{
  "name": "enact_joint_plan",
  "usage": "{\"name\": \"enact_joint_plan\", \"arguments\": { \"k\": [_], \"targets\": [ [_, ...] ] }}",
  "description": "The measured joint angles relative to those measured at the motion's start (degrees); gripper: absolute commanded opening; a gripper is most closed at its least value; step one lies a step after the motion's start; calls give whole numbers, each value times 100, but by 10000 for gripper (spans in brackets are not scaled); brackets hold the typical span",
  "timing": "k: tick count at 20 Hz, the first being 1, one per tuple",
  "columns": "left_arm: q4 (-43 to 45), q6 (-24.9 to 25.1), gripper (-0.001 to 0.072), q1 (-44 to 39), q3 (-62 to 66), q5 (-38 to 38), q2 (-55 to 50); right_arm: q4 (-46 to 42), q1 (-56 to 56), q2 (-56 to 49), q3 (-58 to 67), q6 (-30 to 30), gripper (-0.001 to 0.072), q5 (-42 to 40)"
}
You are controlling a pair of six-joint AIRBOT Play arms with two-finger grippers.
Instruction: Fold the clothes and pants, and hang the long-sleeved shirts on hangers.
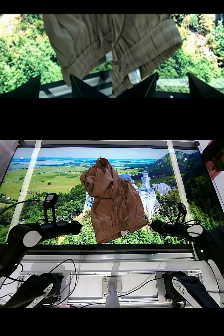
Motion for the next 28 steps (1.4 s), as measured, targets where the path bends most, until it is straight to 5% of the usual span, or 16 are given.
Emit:
{"name": "enact_joint_plan", "arguments": {
  "k": [9,19,21,23,28],
  "targets": [
    [-48,13,424,0,0,376,-52,2643,0,-1893,72,-1735,490,-444],
    [-42,11,424,0,-2,955,-369,3268,94,-2680,791,-2138,444,-511],
    [-50,9,425,0,-2,1102,-498,3272,262,-2730,874,-2151,287,-492],
    [-114,7,425,0,-2,1285,-614,3294,463,-2756,927,-2151,43,-494],
    [-199,-4,424,0,-2,1733,-752,3139,466,-2697,1012,-2157,41,-146]
  ]
}}
